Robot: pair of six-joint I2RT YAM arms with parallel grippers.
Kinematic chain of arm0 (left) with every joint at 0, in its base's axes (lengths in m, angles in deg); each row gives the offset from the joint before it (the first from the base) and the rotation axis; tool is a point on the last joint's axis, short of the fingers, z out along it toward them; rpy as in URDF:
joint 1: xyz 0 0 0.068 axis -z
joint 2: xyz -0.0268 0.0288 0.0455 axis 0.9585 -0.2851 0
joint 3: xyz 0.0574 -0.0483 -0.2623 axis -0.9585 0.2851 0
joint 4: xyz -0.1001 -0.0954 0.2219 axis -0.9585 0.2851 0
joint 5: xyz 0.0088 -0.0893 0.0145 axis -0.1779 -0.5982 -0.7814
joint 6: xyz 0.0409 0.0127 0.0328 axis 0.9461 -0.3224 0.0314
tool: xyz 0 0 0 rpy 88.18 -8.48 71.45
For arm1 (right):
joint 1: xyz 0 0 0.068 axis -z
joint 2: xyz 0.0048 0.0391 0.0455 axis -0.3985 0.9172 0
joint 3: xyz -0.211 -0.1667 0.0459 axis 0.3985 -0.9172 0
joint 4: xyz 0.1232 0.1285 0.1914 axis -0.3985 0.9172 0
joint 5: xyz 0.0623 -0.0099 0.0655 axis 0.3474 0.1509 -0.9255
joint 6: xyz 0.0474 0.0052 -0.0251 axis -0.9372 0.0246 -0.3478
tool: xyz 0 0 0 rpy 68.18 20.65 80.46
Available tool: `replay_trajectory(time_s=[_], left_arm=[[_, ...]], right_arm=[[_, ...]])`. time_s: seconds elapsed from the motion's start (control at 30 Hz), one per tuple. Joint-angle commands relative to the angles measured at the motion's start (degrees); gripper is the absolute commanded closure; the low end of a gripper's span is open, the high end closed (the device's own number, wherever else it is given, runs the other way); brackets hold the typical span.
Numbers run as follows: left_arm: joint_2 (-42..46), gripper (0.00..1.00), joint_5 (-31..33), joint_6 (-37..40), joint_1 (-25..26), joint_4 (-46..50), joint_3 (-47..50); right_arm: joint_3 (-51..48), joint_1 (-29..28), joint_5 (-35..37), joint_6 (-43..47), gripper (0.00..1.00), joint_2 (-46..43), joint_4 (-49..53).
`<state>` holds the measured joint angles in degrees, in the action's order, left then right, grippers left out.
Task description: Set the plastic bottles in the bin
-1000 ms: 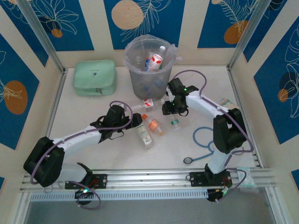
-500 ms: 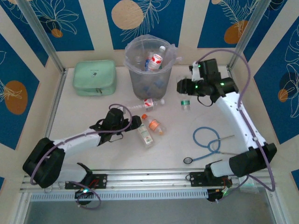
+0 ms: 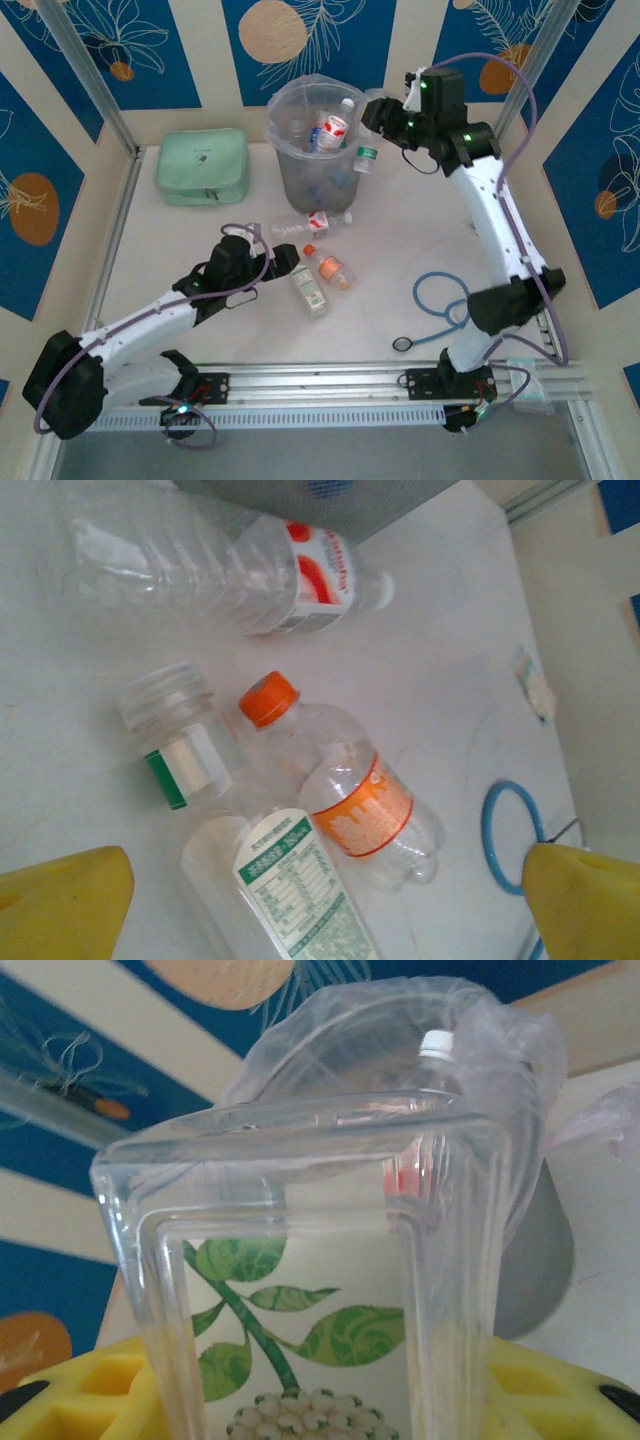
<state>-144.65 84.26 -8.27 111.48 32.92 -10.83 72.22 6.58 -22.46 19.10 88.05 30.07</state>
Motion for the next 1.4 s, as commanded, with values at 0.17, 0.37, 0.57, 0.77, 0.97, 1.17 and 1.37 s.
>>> replay_trajectory(time_s=[0.17, 0.37, 0.57, 0.77, 0.97, 1.17, 1.37], left_arm=[[7.6, 0.01, 2.6, -0.4, 1.2, 5.2, -0.1], [9.6, 0.01, 2.0, -0.7, 1.3, 7.2, 0.1], [12.6, 0.0, 3.2, -1.8, 1.4, 7.4, 2.6], [14.9, 0.01, 3.6, -2.0, 1.4, 7.7, 3.3], [16.5, 0.01, 4.2, -2.6, 1.4, 8.7, 4.4], [18.1, 0.01, 5.0, -2.5, 1.4, 10.4, 4.6], [19.0, 0.01, 5.3, -2.9, 1.4, 9.9, 5.6]], right_arm=[[26.1, -1.8, 10.4, -11.2, 1.0, 18.5, 11.0], [35.5, -1.2, 11.0, -15.5, 1.0, 27.9, 14.6], [35.2, -2.6, 14.3, -14.2, 1.0, 30.4, 13.0], [32.3, -2.8, 11.3, -15.2, 1.0, 31.9, 10.8], [33.1, -4.7, 11.7, -13.7, 0.9, 34.4, 12.4], [32.2, -7.3, 16.1, -10.0, 0.58, 31.8, 12.2], [32.3, -6.6, 13.0, -10.7, 0.19, 29.1, 12.5]])
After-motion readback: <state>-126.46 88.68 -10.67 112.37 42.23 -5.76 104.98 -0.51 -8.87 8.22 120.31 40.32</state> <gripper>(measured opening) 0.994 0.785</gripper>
